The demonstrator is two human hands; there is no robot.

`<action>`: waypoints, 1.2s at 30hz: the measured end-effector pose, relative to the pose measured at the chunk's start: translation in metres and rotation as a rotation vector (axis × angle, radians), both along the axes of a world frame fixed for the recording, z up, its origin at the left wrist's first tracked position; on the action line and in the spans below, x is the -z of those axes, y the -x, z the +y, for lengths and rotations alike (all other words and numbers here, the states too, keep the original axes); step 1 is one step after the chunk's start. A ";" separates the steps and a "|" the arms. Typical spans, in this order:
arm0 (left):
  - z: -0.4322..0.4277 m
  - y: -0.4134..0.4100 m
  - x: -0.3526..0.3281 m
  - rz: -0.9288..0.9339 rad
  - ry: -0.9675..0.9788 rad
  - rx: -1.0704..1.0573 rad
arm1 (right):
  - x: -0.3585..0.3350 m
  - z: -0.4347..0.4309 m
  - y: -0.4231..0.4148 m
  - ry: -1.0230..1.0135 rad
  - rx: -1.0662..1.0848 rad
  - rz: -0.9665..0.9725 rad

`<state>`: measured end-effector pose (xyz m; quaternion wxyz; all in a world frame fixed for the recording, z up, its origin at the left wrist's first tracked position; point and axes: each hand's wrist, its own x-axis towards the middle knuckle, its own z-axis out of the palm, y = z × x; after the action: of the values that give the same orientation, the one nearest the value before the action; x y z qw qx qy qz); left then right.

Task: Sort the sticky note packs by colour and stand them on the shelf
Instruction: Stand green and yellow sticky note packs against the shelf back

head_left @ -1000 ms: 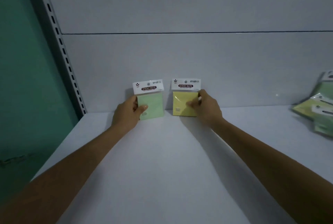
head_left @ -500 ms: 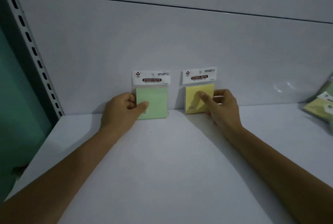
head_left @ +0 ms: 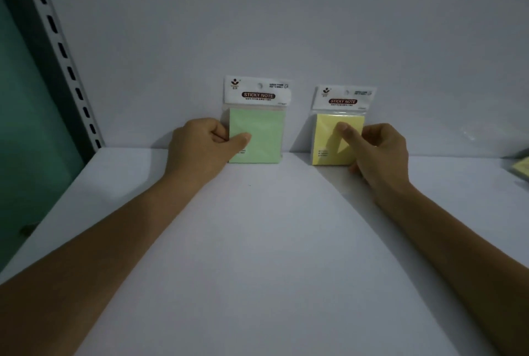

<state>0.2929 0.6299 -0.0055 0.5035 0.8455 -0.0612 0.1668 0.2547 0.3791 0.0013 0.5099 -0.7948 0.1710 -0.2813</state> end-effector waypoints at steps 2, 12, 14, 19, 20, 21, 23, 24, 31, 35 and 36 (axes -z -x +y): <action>0.000 0.001 0.001 0.008 -0.008 0.008 | -0.002 0.003 0.003 -0.007 0.002 0.003; 0.015 0.050 -0.029 0.203 -0.109 -0.070 | -0.034 -0.009 0.056 -0.177 -0.134 0.173; 0.018 0.071 -0.033 0.122 -0.223 -0.163 | -0.038 -0.018 0.080 -0.101 -0.169 0.215; -0.036 0.138 -0.052 -0.145 -0.461 -0.143 | -0.039 -0.051 0.160 0.214 -0.170 0.234; -0.056 0.153 -0.057 -0.187 -0.517 -0.087 | -0.041 -0.063 0.182 0.283 -0.156 0.238; -0.078 0.169 -0.062 -0.229 -0.570 -0.027 | -0.043 -0.076 0.204 0.342 -0.134 0.232; -0.124 0.201 -0.069 -0.300 -0.649 0.078 | -0.044 -0.106 0.251 0.412 -0.071 0.184; -0.148 0.219 -0.071 -0.320 -0.670 0.126 | -0.044 -0.122 0.276 0.434 -0.033 0.161; -0.291 0.348 -0.040 -0.409 -0.719 0.383 | -0.016 -0.225 0.427 0.553 0.129 0.199; -0.336 0.386 -0.027 -0.380 -0.765 0.479 | -0.005 -0.262 0.478 0.636 0.146 0.289; -0.345 0.391 -0.025 -0.371 -0.776 0.492 | -0.003 -0.271 0.486 0.649 0.152 0.300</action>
<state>-0.0977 0.2853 0.0194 0.1565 0.8872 -0.4051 0.1558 -0.2309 0.1085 0.0045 0.1780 -0.9326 0.2044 -0.2384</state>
